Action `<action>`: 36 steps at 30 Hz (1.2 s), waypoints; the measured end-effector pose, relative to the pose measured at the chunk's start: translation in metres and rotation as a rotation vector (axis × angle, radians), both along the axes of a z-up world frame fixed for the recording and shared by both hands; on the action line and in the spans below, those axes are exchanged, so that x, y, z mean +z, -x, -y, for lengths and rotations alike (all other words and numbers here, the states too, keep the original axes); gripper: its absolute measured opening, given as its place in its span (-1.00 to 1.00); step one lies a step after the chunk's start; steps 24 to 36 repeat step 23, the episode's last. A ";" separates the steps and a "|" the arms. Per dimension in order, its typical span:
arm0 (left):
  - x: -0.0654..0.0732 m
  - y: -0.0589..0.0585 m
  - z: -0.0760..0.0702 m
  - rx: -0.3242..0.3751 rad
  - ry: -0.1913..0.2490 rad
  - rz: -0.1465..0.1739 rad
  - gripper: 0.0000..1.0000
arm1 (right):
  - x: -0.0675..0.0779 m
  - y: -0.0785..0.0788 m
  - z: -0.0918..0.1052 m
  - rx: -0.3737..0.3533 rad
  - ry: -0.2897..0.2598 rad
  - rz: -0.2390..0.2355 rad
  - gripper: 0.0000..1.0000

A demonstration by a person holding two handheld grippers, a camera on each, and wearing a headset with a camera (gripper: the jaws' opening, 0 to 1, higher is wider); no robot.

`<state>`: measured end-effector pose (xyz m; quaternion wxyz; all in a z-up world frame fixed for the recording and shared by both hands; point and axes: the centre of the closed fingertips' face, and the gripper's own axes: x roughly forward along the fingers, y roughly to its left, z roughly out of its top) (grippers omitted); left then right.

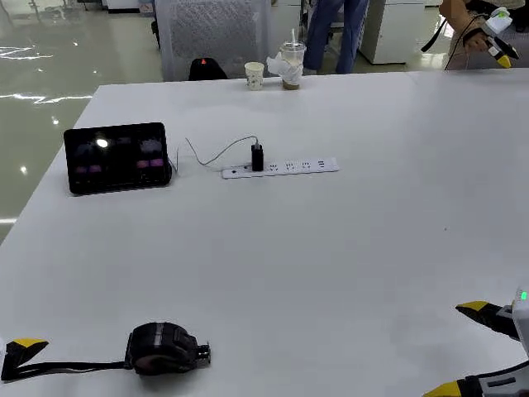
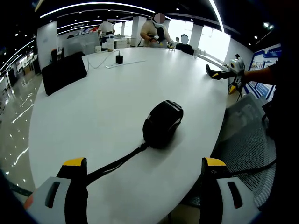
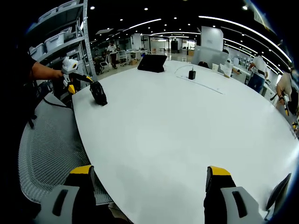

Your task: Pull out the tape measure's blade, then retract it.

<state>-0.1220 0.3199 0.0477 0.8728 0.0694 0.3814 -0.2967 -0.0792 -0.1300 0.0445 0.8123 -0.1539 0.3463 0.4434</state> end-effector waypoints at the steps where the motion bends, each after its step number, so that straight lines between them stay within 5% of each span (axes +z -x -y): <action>1: 0.001 -0.001 0.000 0.001 0.001 0.000 0.98 | 0.000 0.001 0.001 0.006 0.002 0.002 0.98; 12: 0.009 -0.007 0.016 -0.033 0.027 -0.004 0.96 | -0.004 0.009 0.007 0.003 0.007 -0.019 0.98; 36: 0.009 -0.006 0.014 -0.036 0.026 -0.005 0.98 | -0.003 0.011 0.009 -0.002 0.001 -0.024 0.98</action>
